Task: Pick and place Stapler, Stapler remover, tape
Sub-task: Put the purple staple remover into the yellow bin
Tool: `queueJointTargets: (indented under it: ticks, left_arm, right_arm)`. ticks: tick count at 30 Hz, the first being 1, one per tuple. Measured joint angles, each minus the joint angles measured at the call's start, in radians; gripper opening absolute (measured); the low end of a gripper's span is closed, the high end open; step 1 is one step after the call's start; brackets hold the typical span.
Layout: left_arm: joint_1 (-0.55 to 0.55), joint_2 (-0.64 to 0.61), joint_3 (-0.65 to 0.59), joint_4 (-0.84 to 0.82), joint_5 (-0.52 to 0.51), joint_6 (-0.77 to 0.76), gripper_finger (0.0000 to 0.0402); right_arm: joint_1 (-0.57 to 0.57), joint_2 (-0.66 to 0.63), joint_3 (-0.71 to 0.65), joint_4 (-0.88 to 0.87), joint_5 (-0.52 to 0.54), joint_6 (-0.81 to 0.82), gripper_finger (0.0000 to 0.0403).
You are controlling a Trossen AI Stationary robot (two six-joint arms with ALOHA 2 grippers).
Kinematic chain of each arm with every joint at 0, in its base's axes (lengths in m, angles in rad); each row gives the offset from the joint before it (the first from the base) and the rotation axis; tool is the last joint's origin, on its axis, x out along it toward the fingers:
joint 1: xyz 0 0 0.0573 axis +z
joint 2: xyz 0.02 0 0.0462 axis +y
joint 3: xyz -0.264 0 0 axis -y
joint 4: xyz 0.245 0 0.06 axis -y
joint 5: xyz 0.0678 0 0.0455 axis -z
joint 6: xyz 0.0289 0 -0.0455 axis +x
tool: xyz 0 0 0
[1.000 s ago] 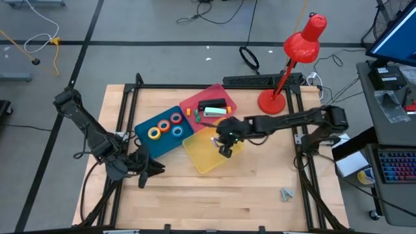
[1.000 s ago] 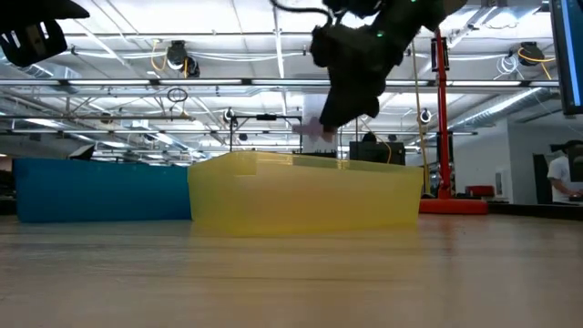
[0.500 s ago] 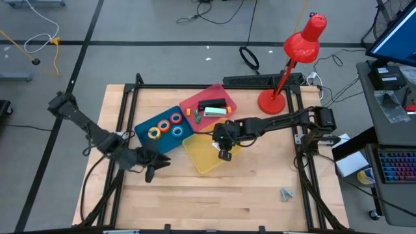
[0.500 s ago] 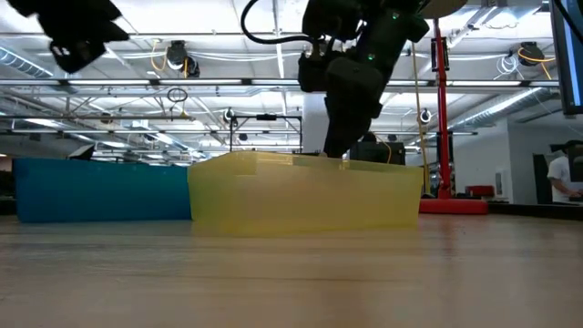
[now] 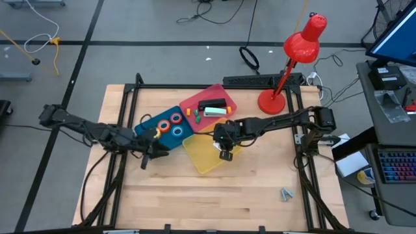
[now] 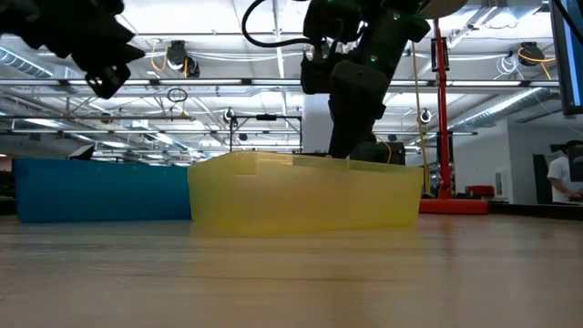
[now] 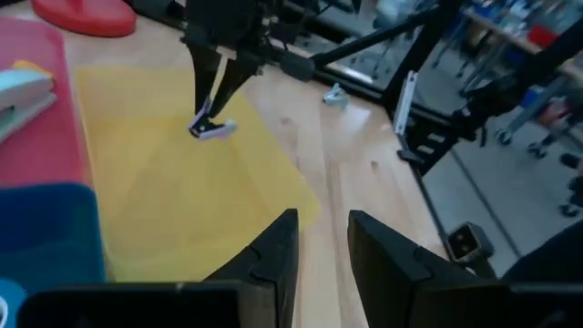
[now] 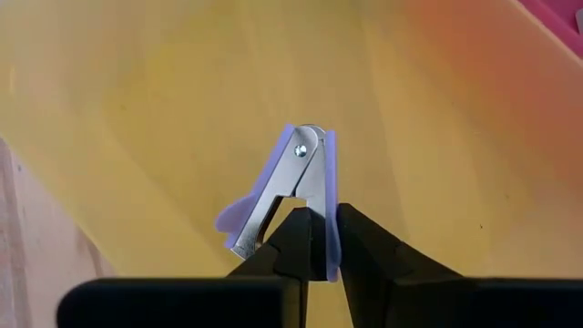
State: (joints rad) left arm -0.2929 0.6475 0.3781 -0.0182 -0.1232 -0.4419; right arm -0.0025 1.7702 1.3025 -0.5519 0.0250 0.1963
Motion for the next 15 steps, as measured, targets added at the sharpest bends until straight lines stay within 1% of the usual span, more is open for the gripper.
queueJointTargets:
  ticks: [3,9,12,15]
  left_arm:
    - [0.0,-0.117,-0.058,0.005,0.0,0.015,0.0097]
    - [0.012,-0.317,-0.125,-0.033,-0.038,0.159,0.0097]
    - [0.023,-0.387,-0.161,-0.07,-0.038,0.151,0.0097]
    - [0.025,-0.44,-0.202,-0.062,-0.033,0.151,0.0097]
  right_arm:
    - [0.0,0.0,0.0,-0.008,0.0,0.0,0.0034]
    - [-0.009,0.0,0.0,-0.021,0.0,0.0,0.004]
    - [-0.013,0.0,0.0,-0.025,0.0,-0.001,0.0043]
    - [-0.015,0.0,0.0,-0.023,0.0,-0.012,0.0051]
